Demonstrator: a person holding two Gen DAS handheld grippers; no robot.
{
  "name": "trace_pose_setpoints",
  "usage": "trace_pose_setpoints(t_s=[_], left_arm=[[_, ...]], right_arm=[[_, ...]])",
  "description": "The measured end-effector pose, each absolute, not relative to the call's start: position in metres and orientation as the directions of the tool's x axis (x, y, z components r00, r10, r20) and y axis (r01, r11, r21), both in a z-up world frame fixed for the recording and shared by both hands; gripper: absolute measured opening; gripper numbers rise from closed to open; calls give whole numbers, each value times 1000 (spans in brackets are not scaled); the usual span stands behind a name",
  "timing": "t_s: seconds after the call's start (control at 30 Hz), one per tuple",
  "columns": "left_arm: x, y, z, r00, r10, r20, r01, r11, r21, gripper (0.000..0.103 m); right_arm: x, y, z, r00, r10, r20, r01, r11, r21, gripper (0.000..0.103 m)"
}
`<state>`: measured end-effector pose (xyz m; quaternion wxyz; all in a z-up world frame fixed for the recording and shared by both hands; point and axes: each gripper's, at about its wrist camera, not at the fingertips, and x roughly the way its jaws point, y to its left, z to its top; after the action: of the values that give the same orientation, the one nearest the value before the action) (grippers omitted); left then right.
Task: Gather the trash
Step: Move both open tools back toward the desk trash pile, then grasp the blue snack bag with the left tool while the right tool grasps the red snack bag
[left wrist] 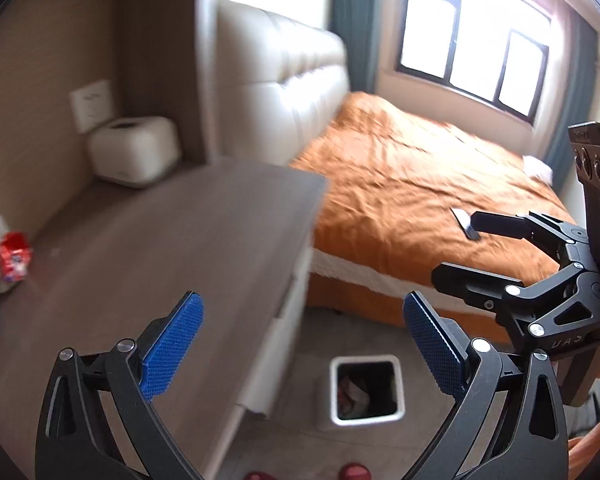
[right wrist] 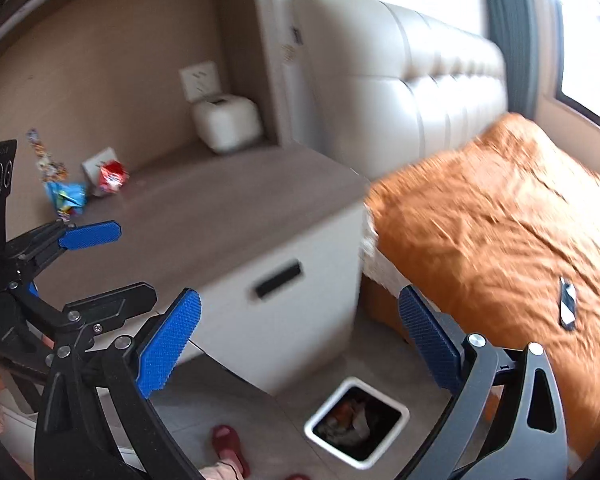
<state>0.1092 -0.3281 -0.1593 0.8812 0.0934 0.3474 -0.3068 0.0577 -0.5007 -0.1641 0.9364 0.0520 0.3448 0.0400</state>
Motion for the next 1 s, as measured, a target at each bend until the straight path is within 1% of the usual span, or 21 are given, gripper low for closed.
trace_pose_setpoints(t_s=[0.2,0.23,0.4,0.5,0.73,1.0], left_arm=[[122,-237,-128,691,-326,-646,418,908,-11,98],[125,-216,-124,711,-283,-644,369,930,-2,98],[136,-140,-115,763,-157,-627,211,977,12,98],[145,-98,-111,779,-101,-619,134,991,6,98],[167,-35,-115,790,-51,-611,58,998,-8,98],[218,15,-133,781,-10,-624,-2,1000,-18,98]], right_arm=[[97,-427,-127,779,246,-577,-231,968,101,99],[101,-416,-123,778,262,-571,-255,962,94,99],[134,-349,-110,748,355,-561,-389,919,64,99],[150,-316,-109,728,393,-562,-441,896,55,99],[193,-238,-108,680,449,-580,-530,847,34,99],[249,-180,-120,661,445,-605,-551,835,12,99]])
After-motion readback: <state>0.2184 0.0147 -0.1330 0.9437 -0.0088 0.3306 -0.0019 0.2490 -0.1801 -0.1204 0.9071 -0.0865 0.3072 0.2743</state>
